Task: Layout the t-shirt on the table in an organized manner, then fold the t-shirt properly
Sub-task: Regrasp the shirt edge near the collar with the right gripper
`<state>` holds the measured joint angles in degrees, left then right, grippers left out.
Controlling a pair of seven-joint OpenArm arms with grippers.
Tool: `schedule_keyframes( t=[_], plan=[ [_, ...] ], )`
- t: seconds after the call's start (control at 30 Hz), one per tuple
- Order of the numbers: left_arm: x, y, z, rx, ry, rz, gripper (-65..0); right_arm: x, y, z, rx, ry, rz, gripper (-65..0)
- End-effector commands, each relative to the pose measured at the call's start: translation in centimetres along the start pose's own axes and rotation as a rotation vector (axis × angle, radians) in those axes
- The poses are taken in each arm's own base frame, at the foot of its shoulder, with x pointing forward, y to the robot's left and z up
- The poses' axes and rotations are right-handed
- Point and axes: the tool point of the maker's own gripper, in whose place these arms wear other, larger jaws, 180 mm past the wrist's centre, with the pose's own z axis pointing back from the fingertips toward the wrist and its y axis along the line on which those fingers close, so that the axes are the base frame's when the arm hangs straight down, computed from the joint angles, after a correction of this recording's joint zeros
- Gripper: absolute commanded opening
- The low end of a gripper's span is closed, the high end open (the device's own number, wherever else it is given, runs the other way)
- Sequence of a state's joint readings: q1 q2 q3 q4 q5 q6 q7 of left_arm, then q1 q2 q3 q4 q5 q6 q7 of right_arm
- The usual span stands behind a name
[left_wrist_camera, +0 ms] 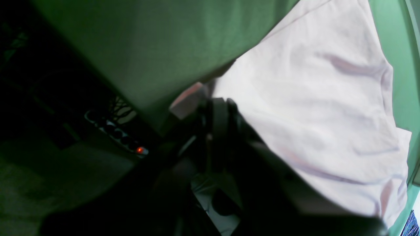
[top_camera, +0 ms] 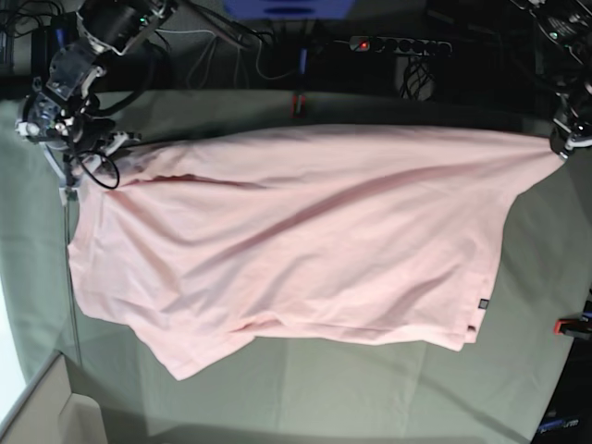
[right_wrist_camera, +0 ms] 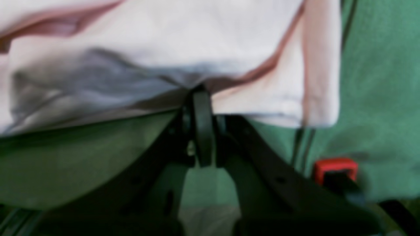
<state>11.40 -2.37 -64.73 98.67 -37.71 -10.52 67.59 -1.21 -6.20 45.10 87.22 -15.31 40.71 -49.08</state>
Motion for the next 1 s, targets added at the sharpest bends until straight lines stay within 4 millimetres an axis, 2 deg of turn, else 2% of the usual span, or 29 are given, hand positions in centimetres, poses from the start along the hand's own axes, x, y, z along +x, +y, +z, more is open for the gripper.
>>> schedule_keyframes(
  t=[0.0,0.2,0.33,0.4,0.57,0.8,0.87,0.97],
  plan=[
    [1.9,-0.8,0.4,-0.018,-0.056,-0.016,-64.8,2.0,-2.5,1.4,-0.076,-0.066,-0.009,-65.0],
    [3.5,-1.3,0.6,-0.032,-0.087,-0.030,-64.8,6.5,-5.5,6.8,-0.227,-0.227,0.022,-65.0],
    [4.5,-2.2,0.4,-0.054,-0.111,-0.027,-64.8,8.7,-6.5,9.7,-0.296,-0.310,0.042,-65.0],
    [4.9,-2.6,0.7,-0.059,-0.128,-0.040,-64.8,9.6,-6.2,10.4,-0.304,-0.338,0.059,-65.0],
    [6.9,-4.8,1.5,-0.094,-0.195,-0.072,-64.8,11.4,-4.0,11.0,-0.277,-0.380,0.147,-65.0],
    [8.1,-6.2,1.7,-0.121,-0.230,-0.076,-64.8,12.3,-3.5,11.0,-0.272,-0.336,0.144,-65.0],
    [8.2,-6.4,1.7,-0.126,-0.232,-0.074,-64.8,12.0,-3.0,10.8,-0.263,-0.308,0.163,-65.0],
    [8.2,-6.4,1.7,-0.129,-0.234,-0.074,-64.8,9.8,-2.2,9.8,-0.244,-0.230,0.214,-65.0]
  ],
)
